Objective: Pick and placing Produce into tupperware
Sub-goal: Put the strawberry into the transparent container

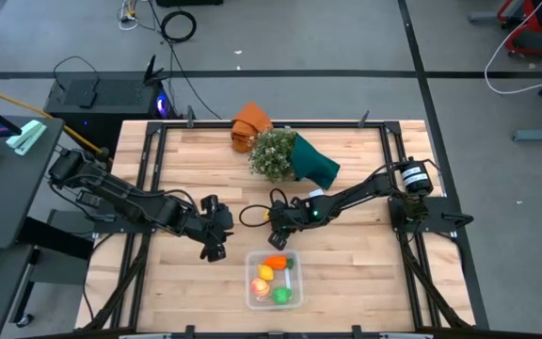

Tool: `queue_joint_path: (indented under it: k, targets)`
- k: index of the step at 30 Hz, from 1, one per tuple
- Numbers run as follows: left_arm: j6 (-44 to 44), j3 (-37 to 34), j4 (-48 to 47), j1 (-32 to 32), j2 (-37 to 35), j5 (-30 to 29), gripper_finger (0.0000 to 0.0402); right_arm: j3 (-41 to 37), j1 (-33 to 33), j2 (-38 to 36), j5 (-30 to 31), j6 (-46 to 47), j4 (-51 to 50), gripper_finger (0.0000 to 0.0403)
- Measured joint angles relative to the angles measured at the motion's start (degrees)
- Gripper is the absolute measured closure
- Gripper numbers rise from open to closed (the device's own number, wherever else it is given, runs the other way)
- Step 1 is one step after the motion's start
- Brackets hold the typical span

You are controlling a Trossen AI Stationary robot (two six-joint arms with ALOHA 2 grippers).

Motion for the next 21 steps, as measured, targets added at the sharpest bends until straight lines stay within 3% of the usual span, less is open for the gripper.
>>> queue_joint_path:
  k: [5, 21]
  targets:
    - [0.7, 0.0, 0.0, 0.1, 0.0, 0.0, 0.0288, 0.0, 0.1, 0.0, -0.4, 0.2, -0.3, 0.0307]
    - [0.7, 0.0, 0.0, 0.4, 0.0, 0.0, 0.0291, -0.3, -0.4, -5.6, 0.1, -1.2, -6.1, 0.0304]
